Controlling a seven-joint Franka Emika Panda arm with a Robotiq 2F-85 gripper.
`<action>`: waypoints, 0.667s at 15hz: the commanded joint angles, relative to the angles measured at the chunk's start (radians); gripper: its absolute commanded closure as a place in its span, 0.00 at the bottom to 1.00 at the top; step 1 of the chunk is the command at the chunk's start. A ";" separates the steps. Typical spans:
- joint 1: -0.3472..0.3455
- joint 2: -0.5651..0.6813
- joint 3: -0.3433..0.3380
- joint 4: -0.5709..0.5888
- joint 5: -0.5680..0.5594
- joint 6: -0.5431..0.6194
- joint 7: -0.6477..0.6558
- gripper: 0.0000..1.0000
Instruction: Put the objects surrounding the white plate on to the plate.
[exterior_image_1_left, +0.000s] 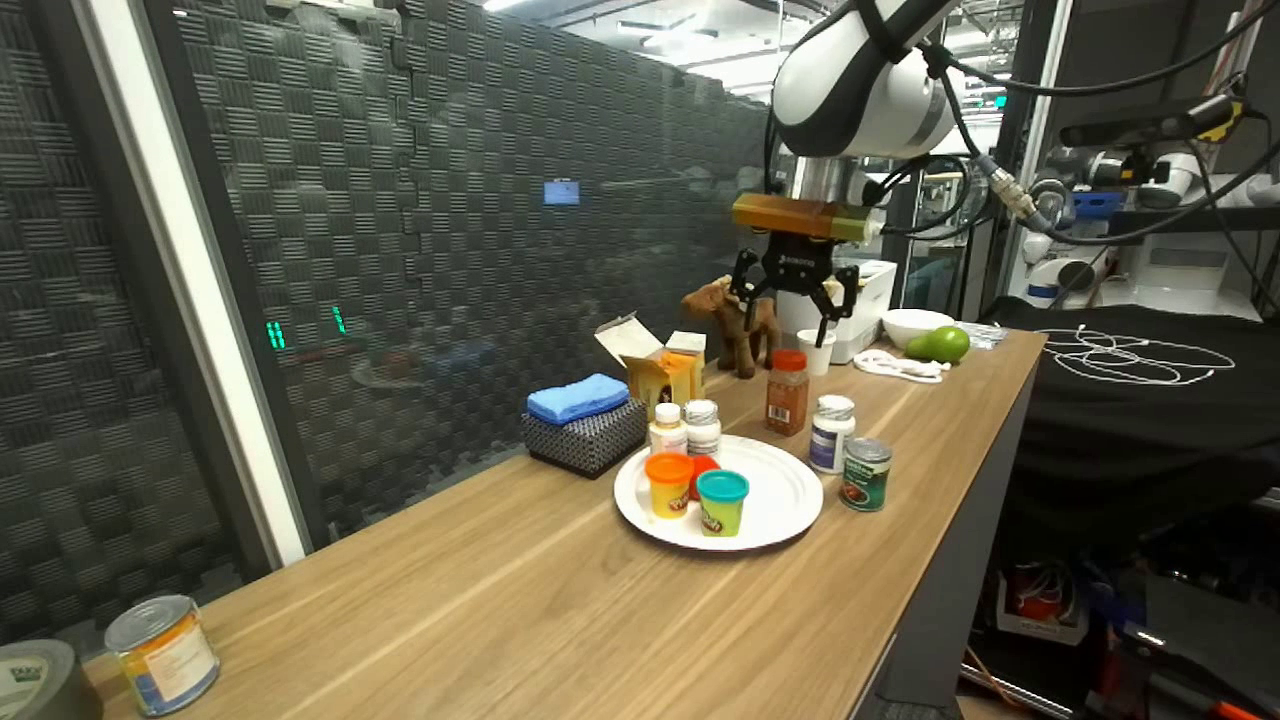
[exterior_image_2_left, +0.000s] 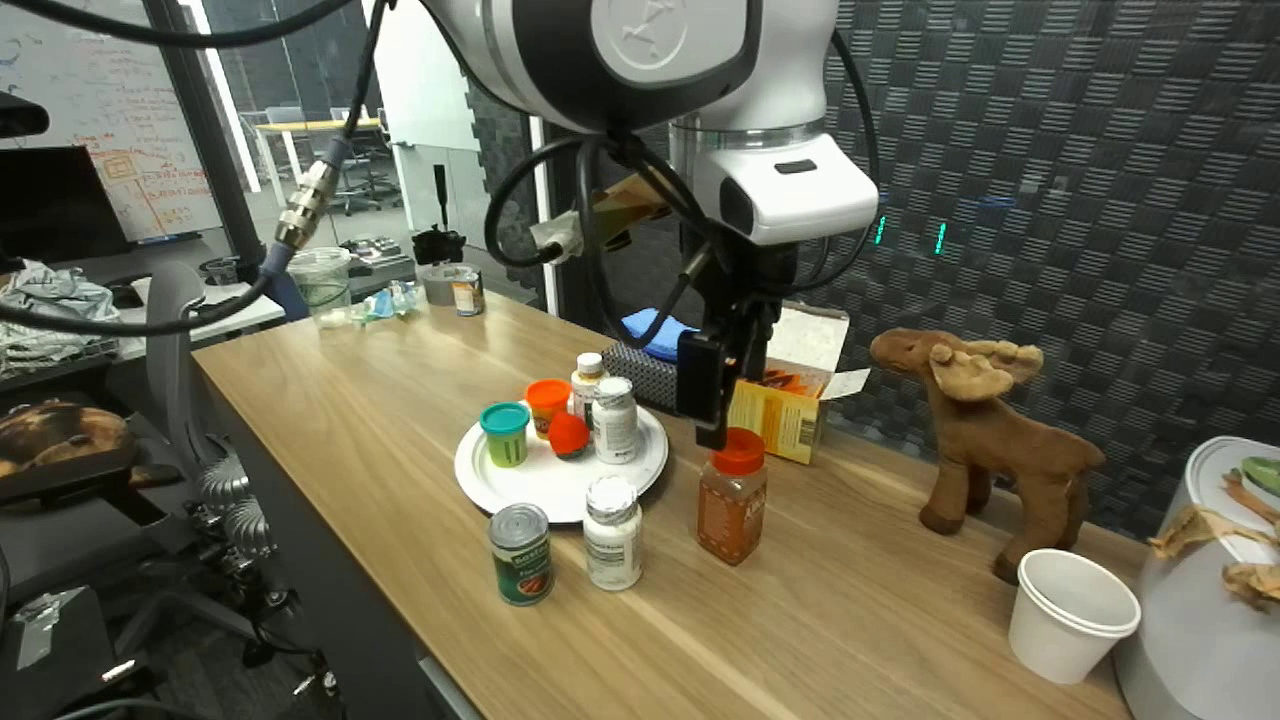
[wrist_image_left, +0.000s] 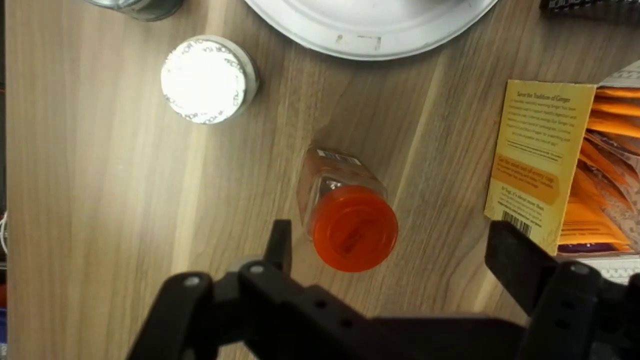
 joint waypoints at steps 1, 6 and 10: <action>-0.015 0.066 0.001 0.085 0.030 -0.042 -0.006 0.00; -0.017 0.096 0.004 0.111 0.056 -0.077 -0.009 0.07; -0.015 0.086 -0.002 0.095 0.057 -0.079 -0.002 0.47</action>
